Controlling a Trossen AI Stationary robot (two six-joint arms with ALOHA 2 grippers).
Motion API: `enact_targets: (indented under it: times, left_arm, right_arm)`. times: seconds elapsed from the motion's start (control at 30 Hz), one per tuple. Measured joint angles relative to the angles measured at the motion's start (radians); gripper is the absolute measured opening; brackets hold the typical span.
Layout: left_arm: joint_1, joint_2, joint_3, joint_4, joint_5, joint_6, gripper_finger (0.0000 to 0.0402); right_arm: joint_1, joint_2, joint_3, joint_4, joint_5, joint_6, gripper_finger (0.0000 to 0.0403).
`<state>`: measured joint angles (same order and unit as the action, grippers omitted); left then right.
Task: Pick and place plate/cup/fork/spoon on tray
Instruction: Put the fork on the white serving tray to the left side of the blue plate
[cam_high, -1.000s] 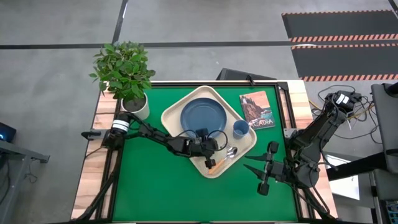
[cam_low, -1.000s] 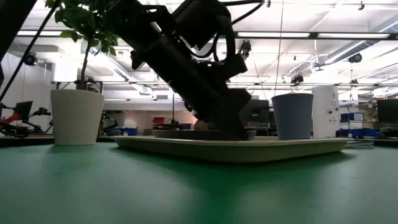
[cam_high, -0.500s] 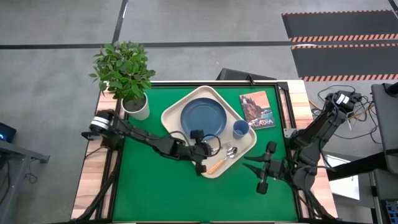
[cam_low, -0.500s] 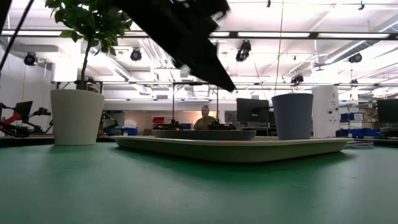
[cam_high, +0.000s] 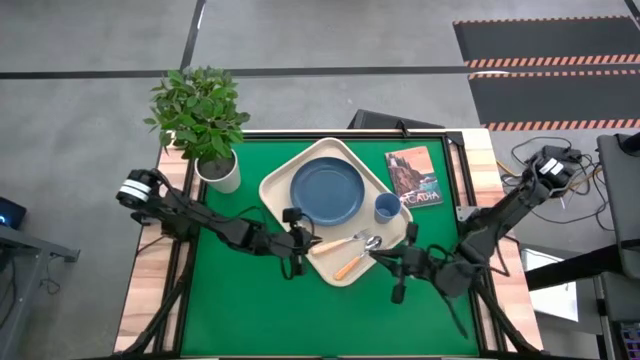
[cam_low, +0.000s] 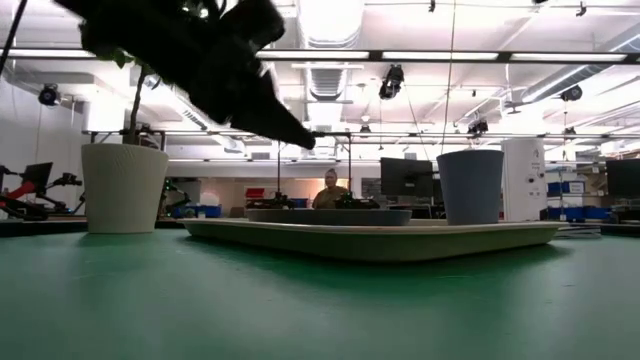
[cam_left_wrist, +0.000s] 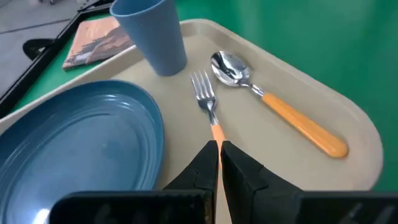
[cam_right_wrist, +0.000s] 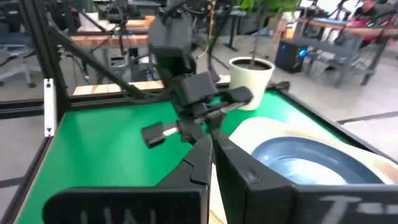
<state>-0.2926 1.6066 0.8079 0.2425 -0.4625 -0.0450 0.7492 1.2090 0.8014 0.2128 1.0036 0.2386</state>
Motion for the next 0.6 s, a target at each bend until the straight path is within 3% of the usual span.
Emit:
enact_targets:
  times: [0.13, 0.4, 0.6]
  left_arm:
    - [0.006, 0.011, -0.075, 0.107, 0.000, -0.002, 0.0001]
    - [0.006, 0.011, -0.137, 0.168, -0.007, -0.027, 0.0001]
    - [0.007, 0.011, -0.156, 0.170, -0.008, -0.059, 0.0001]
  right_arm:
    - [-0.070, 0.046, 0.057, -0.044, -0.126, 0.020, 0.0009]
    - [-0.180, 0.175, 0.298, -0.579, -0.255, 0.249, 0.0008]
    - [-0.268, 0.315, 0.460, -0.829, -0.462, 0.293, 0.0008]
